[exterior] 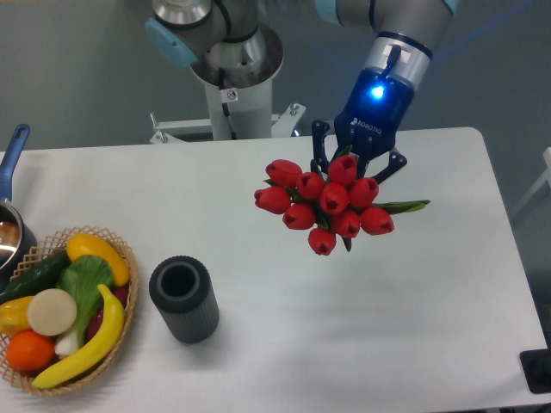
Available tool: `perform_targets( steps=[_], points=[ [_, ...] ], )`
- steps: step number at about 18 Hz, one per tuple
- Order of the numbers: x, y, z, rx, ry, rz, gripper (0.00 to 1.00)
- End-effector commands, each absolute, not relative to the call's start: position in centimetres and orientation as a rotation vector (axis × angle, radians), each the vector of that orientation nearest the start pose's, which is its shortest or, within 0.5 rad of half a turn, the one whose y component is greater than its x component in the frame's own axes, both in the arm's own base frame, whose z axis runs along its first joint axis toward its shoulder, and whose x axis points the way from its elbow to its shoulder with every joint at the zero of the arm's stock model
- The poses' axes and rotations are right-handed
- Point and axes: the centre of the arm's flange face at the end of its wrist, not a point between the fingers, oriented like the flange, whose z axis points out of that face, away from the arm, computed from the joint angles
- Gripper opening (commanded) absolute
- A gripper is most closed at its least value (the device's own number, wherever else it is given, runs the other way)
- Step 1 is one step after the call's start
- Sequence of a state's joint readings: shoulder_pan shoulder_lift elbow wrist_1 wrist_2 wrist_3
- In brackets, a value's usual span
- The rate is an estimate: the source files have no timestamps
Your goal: Insert the flowers into the vase
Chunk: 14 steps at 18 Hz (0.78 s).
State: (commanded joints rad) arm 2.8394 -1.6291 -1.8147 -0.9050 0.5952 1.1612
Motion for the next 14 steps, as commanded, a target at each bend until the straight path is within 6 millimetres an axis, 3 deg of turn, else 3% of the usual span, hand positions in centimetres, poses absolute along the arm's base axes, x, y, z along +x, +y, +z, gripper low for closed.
perform_targets(
  steps=[14],
  points=[
    [-42.47, 36.35, 45.43, -2.116, 0.106, -0.029, 0.33]
  ],
)
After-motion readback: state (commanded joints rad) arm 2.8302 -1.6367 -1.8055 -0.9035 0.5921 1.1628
